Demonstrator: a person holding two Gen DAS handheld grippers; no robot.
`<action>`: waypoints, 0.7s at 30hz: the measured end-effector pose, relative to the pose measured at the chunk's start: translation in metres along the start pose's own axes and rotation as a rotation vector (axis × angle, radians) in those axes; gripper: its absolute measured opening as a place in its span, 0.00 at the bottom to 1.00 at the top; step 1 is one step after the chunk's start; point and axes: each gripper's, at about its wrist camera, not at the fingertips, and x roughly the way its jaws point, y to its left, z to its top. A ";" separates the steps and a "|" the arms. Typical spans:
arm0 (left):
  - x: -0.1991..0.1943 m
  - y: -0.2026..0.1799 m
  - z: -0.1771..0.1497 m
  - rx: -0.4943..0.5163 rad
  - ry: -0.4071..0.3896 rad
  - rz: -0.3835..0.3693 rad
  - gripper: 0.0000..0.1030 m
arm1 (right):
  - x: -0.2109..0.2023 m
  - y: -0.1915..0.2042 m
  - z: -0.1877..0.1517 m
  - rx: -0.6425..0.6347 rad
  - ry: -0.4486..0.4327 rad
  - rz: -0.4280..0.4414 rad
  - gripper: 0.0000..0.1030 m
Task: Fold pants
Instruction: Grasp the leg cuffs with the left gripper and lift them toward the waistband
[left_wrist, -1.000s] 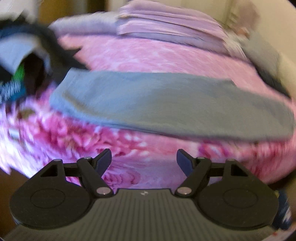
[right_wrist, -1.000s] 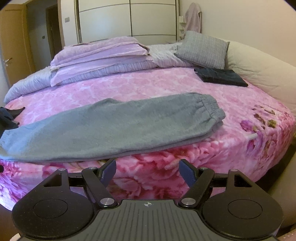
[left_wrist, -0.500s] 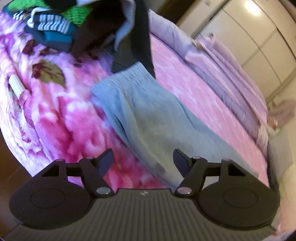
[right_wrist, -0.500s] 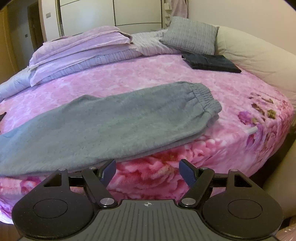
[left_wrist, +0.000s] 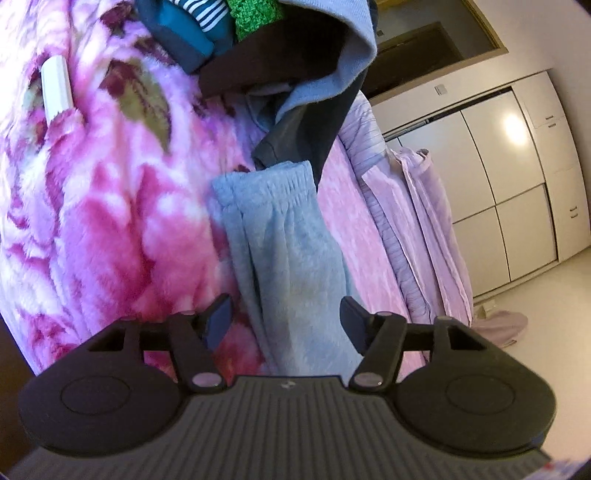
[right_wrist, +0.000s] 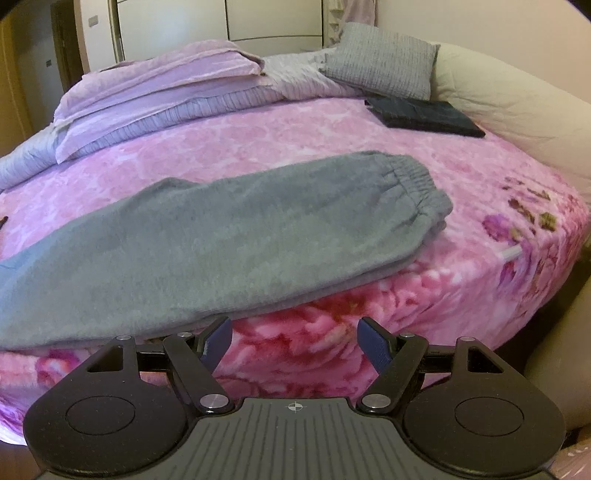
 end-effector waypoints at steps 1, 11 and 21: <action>0.001 0.000 -0.001 0.010 0.001 0.002 0.53 | 0.002 0.003 0.001 -0.006 0.003 0.004 0.70; 0.022 -0.024 -0.017 0.174 -0.063 0.053 0.46 | 0.031 0.029 0.019 -0.060 0.003 0.050 0.70; 0.033 -0.026 -0.014 0.135 -0.085 0.164 0.10 | 0.043 0.020 0.036 -0.041 -0.031 0.073 0.70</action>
